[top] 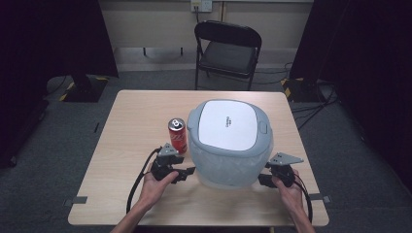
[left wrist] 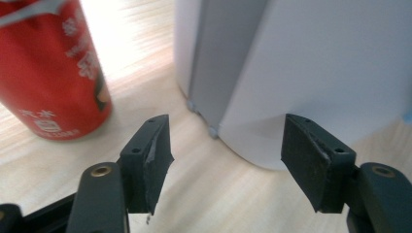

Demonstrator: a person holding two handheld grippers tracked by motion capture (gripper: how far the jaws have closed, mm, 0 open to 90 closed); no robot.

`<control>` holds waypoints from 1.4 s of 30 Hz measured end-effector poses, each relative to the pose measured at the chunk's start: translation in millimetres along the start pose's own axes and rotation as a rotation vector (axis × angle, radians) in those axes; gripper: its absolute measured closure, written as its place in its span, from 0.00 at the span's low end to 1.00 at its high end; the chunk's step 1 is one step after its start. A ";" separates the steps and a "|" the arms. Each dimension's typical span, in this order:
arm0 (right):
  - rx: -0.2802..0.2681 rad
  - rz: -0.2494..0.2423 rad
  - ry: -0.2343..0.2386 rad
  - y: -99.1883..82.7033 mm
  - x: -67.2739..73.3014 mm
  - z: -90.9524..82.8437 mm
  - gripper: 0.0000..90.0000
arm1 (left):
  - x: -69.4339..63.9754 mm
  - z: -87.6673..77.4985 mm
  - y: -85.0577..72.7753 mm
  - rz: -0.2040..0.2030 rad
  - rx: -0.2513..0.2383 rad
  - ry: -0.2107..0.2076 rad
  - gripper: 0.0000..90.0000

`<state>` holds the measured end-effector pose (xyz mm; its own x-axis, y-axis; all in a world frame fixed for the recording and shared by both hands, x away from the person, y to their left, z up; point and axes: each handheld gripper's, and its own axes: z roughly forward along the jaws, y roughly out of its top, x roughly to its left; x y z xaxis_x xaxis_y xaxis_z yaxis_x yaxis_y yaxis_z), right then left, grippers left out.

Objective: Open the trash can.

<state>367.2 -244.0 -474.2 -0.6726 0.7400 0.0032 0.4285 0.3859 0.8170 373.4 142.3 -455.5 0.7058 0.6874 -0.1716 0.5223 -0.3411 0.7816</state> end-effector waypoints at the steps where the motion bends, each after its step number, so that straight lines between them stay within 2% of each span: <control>1: 0.001 -0.007 -0.001 1.0 1.1 0.3 0.53 | -0.8 -0.3 -0.9 -0.008 -0.007 -0.006 0.42; 6: -0.008 -0.019 -0.025 2.1 7.0 0.4 0.62 | 2.4 0.4 -1.5 -0.024 -0.010 -0.033 0.44; 10: -0.011 -0.029 -0.046 0.7 15.3 -2.4 0.71 | 4.1 3.5 1.1 -0.030 -0.019 -0.032 0.49; 13: -0.006 -0.020 -0.042 -0.9 18.6 -5.9 0.72 | 5.5 9.5 7.6 -0.026 -0.030 0.003 0.53; 14: -0.003 -0.013 -0.041 -1.7 20.3 -6.8 0.74 | 6.7 11.4 8.7 -0.038 -0.035 0.012 0.54; 15: -0.003 -0.013 -0.041 -1.7 20.3 -6.8 0.74 | 6.7 11.4 8.7 -0.038 -0.035 0.012 0.55; 16: 0.007 0.004 -0.035 -3.6 26.3 -8.6 0.73 | 8.9 13.6 9.7 -0.056 -0.041 0.012 0.56; 19: 0.013 0.003 -0.033 -5.4 31.3 -10.5 0.72 | 12.7 16.6 9.5 -0.081 -0.059 0.017 0.56; 22: 0.018 0.022 -0.008 -6.0 33.4 -10.8 0.72 | 14.9 17.6 9.7 -0.100 -0.064 0.014 0.56; 23: 0.031 0.006 -0.006 -4.8 37.7 -10.7 0.72 | 16.0 20.6 10.2 -0.102 -0.060 0.032 0.58; 25: 0.031 0.007 0.001 -4.9 38.7 -10.2 0.72 | 16.7 22.0 10.3 -0.096 -0.054 0.040 0.59; 26: 0.039 -0.007 0.019 -3.5 43.9 -9.8 0.71 | 19.6 24.4 9.9 -0.107 -0.049 0.041 0.60; 29: 0.046 -0.003 0.042 -2.1 48.4 -8.6 0.68 | 22.1 26.3 8.7 -0.122 -0.036 0.028 0.61; 31: 0.043 0.004 0.075 -1.2 50.6 -6.0 0.65 | 21.1 28.6 6.7 -0.120 -0.020 -0.020 0.60; 32: 0.037 0.010 0.075 0.0 52.4 -4.2 0.61 | 17.2 29.9 6.8 -0.108 -0.019 -0.039 0.56; 33: 0.032 0.007 0.081 0.4 53.2 -2.5 0.59 | 8.4 35.0 8.0 -0.092 -0.022 -0.146 0.48; 34: 0.028 0.008 0.104 1.7 55.4 0.4 0.56 | 0.4 38.9 10.4 -0.072 -0.015 -0.154 0.43; 35: 0.028 0.008 0.104 1.7 55.4 0.4 0.56 | 0.4 38.9 10.4 -0.072 -0.015 -0.154 0.45; 36: 0.044 -0.016 0.172 9.0 68.3 9.6 0.47 | -13.1 44.9 14.8 -0.015 0.011 -0.094 0.46; 37: 0.057 -0.051 0.136 12.2 75.2 11.9 0.46 | -13.8 45.9 15.9 -0.015 0.015 -0.091 0.46; 38: 0.052 -0.064 0.150 14.6 81.1 14.7 0.45 | -12.5 46.0 16.5 -0.029 0.014 -0.088 0.45; 41: 0.060 -0.038 0.170 15.0 81.0 17.1 0.43 | -8.2 44.9 16.4 -0.047 0.006 -0.094 0.44; 42: 0.046 -0.002 0.158 12.0 70.7 13.0 0.42 | -7.0 43.6 15.8 -0.040 0.004 -0.083 0.43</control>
<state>332.6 -179.9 -471.7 -0.7581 0.6451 0.0951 0.4522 0.4150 0.7895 397.6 104.2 -468.1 0.7211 0.6454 -0.2520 0.5528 -0.3166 0.7708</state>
